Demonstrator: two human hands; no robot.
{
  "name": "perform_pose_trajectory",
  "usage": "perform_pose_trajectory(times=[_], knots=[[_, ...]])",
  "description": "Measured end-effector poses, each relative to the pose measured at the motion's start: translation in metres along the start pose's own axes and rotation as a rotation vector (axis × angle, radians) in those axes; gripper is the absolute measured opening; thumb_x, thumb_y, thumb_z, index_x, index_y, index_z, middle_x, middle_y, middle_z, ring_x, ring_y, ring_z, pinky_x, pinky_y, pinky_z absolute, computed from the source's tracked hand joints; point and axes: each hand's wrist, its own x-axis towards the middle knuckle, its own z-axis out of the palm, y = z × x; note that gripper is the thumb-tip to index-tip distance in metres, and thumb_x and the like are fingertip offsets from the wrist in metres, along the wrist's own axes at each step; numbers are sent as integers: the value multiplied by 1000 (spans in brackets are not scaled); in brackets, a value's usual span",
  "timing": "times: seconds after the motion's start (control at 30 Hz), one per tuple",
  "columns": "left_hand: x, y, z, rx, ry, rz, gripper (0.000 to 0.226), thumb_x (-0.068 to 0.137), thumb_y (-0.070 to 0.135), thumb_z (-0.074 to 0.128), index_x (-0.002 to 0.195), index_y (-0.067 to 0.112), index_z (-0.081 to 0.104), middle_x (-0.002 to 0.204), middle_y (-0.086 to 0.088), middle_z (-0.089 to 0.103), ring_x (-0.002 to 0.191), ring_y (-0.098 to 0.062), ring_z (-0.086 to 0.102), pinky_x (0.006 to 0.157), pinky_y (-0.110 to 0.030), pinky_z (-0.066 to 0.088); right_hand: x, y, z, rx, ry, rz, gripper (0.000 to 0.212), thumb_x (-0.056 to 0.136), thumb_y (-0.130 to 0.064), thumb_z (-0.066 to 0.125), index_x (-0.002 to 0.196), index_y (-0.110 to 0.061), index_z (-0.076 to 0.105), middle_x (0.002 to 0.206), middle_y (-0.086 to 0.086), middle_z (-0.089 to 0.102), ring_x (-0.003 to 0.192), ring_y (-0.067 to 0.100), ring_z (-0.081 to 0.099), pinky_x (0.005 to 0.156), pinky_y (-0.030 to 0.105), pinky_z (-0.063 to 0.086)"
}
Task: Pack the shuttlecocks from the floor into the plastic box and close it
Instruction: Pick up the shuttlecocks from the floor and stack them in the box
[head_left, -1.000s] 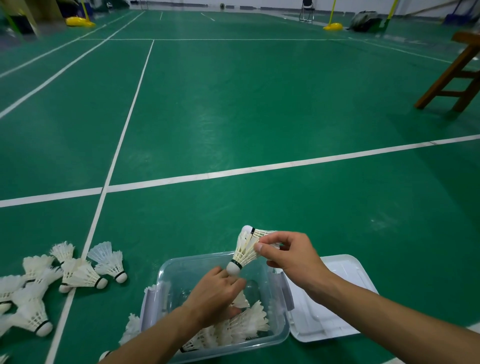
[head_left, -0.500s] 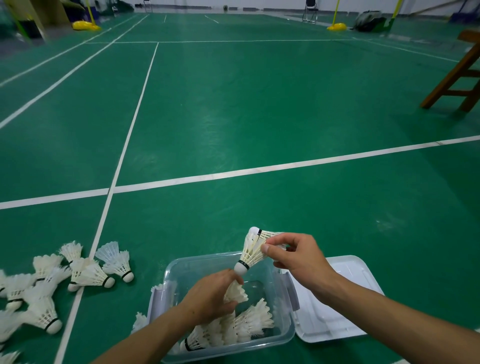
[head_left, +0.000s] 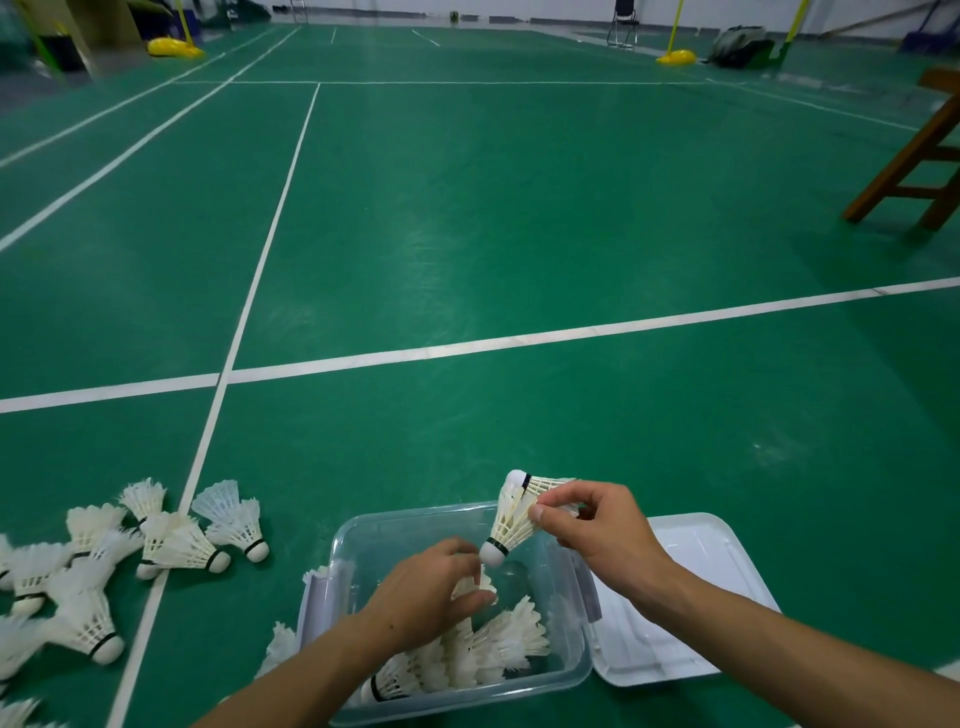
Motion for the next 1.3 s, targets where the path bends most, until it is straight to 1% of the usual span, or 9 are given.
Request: perform_pose_trajectory(times=[0.13, 0.23, 0.4, 0.63, 0.73, 0.83, 0.97, 1.1, 1.3], knots=[[-7, -2, -1, -28, 10, -82, 33, 95, 57, 63, 112, 35, 47, 111, 12, 65, 92, -12, 62, 81, -32, 56, -1, 7, 5, -51, 23, -25, 7, 86, -23, 87, 82, -23, 82, 88, -13, 77, 86, 9, 67, 77, 26, 55], [-12, -3, -6, -112, 11, -115, 46, 90, 56, 71, 117, 35, 41, 120, 10, 66, 101, -14, 66, 88, -36, 59, -3, 12, 12, -92, 47, -47, 7, 85, -26, 88, 81, -26, 82, 87, -17, 76, 91, 5, 68, 81, 28, 55], [-18, -11, -16, -187, 24, -97, 57, 86, 57, 76, 129, 38, 45, 139, 9, 62, 119, -9, 61, 100, -35, 56, -16, 15, 34, -314, 119, -152, 8, 87, -37, 85, 84, -34, 78, 96, -18, 71, 94, -1, 64, 80, 26, 53], [-27, -18, -27, -242, 64, -53, 53, 86, 58, 76, 129, 39, 52, 131, 17, 62, 117, -3, 57, 100, -28, 53, -26, 17, 63, -561, 219, -115, 14, 93, -53, 74, 94, -40, 73, 107, -21, 63, 96, 3, 61, 73, 25, 52], [-30, -18, -29, -239, 62, -37, 48, 87, 57, 73, 127, 39, 54, 128, 21, 61, 115, 0, 57, 100, -21, 50, -25, 21, 70, -556, 221, -97, 14, 92, -54, 75, 96, -40, 74, 106, -21, 62, 93, 4, 60, 69, 20, 47], [-33, -19, -29, -245, 77, -35, 47, 86, 62, 70, 124, 39, 56, 125, 22, 61, 114, 1, 57, 99, -24, 52, -27, 26, 77, -504, 196, -77, 14, 91, -50, 78, 97, -37, 78, 104, -20, 65, 90, 3, 61, 65, 15, 41], [-34, -17, -29, -220, 84, -49, 46, 88, 60, 72, 124, 36, 56, 124, 21, 62, 113, 0, 57, 96, -24, 52, -25, 34, 82, -376, 149, -39, 11, 87, -45, 83, 91, -36, 79, 103, -21, 71, 91, 2, 65, 79, 25, 58], [-34, -15, -27, -196, 110, -66, 48, 85, 62, 70, 123, 38, 52, 122, 25, 59, 110, 1, 59, 93, -27, 56, -17, 36, 80, -288, 87, -24, 5, 87, -38, 86, 86, -37, 81, 98, -23, 74, 93, 1, 69, 89, 33, 61], [-29, -15, -18, -143, 142, -97, 64, 77, 72, 62, 131, 48, 38, 114, 24, 62, 92, 3, 65, 75, -30, 62, -15, 37, 78, -248, -44, -12, 15, 95, -23, 78, 109, -25, 83, 107, -14, 72, 98, 6, 67, 90, 28, 62]])
